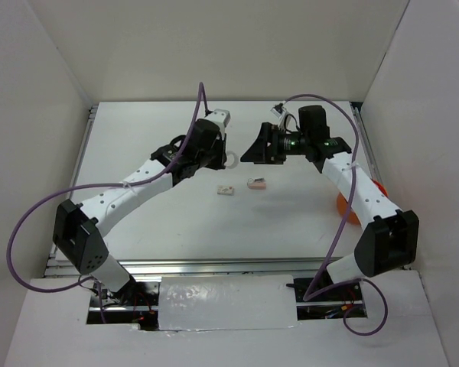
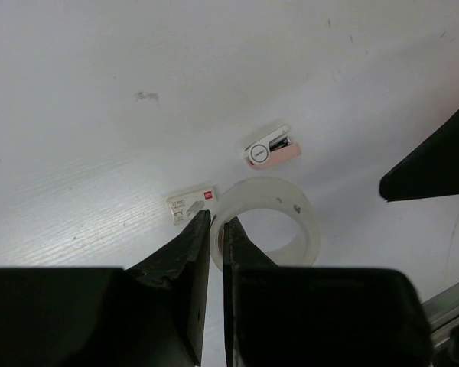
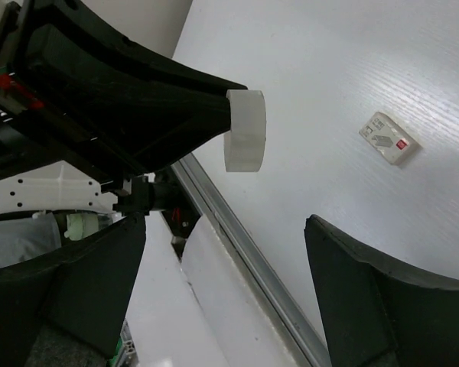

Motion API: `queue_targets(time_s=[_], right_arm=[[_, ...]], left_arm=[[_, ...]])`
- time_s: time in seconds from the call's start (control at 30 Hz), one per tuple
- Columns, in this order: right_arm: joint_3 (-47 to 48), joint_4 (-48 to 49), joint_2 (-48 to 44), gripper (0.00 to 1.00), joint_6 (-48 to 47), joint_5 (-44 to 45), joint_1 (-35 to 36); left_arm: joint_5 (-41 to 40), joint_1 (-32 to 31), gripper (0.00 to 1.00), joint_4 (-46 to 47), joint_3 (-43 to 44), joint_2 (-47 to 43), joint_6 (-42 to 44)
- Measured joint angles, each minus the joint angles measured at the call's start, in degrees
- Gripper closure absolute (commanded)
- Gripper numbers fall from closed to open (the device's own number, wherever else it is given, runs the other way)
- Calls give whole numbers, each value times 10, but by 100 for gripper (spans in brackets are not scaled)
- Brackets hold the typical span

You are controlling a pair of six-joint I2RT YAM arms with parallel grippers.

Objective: Sort the stationery into containers
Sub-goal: Pick up the stationery from the center of the board.

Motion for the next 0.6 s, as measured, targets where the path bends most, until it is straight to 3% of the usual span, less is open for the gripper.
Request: queue_targets(time_s=[0.2,0.5,0.6], right_arm=[[6,15,17,11,17,-1,25],[23,23,52,31,34,-6,33],[26,24,61,33,35,0,33]], left_arm=[[4,-2,100,-3,25,11,-18],[9,-2,100,-8,31,20,-23],[11,-2,100,-8,31,20,-23]])
